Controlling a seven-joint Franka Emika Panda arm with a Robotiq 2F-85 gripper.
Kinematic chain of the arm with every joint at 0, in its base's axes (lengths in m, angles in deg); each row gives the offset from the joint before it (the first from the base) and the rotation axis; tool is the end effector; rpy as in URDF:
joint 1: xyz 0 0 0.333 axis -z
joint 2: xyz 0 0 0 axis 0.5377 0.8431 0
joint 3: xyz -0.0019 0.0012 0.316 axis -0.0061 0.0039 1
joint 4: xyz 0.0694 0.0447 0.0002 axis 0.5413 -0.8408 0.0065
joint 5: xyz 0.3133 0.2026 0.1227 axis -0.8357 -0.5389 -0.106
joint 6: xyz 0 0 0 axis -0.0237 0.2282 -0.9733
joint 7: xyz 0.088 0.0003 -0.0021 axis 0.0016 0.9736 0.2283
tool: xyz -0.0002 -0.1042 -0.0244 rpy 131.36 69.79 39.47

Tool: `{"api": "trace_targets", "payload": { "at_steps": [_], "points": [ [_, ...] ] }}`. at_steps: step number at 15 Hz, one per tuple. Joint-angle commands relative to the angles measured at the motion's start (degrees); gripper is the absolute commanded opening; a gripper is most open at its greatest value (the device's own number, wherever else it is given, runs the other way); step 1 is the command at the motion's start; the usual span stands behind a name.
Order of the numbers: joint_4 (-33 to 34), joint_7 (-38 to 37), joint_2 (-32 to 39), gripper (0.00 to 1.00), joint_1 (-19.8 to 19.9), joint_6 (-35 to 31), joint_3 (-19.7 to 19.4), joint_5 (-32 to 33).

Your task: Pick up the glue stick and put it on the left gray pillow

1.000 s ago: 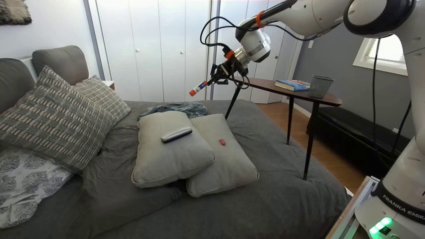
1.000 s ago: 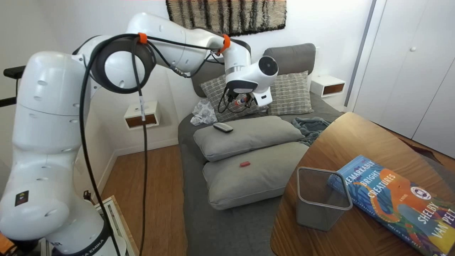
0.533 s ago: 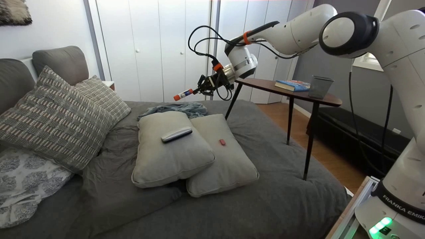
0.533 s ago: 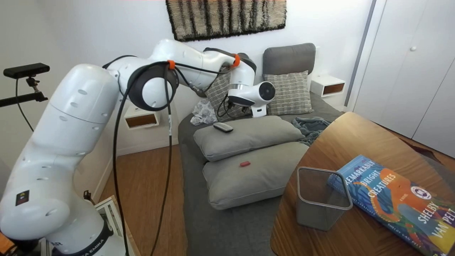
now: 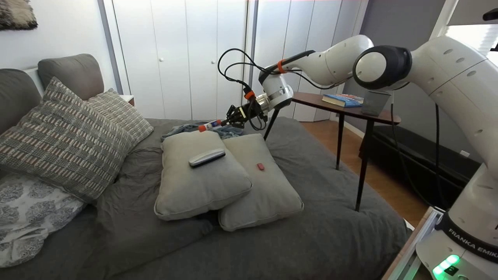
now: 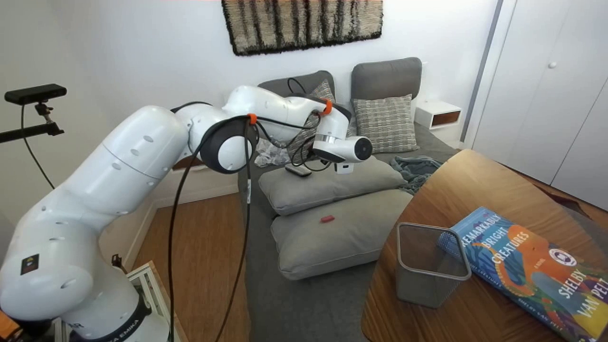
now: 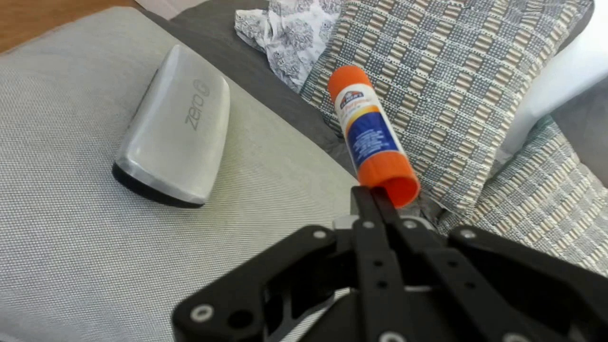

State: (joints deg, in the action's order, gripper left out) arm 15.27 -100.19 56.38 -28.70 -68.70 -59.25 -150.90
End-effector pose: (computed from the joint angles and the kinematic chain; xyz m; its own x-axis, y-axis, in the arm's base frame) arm 0.7749 0.0399 0.2107 0.4320 -0.5692 -0.6996 -0.8325 0.0468 -0.5521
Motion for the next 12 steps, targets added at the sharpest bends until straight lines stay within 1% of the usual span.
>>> {"api": "trace_targets", "payload": {
  "at_steps": [1, 3, 4, 6, 8, 10, 12],
  "points": [
    [0.7, -0.4, 0.8, 0.02, -0.3, 0.9, -0.6, -0.3],
    [1.4, -1.7, 1.0, 0.01, -0.6, 1.1, -1.2, 0.5],
    [2.2, -4.2, 1.8, 0.01, -1.3, -0.2, -2.2, 1.2],
    [4.2, -6.3, 4.1, 0.01, -1.2, -1.3, -2.7, 0.6],
    [7.2, -5.7, 7.4, 0.01, -0.2, -0.4, -1.8, -0.4],
    [11.6, -5.3, 11.5, 0.01, 0.7, 2.7, -0.8, 0.0],
    [15.4, -6.9, 14.5, 0.01, 0.1, 4.9, -1.0, 1.3]
  ]
}}
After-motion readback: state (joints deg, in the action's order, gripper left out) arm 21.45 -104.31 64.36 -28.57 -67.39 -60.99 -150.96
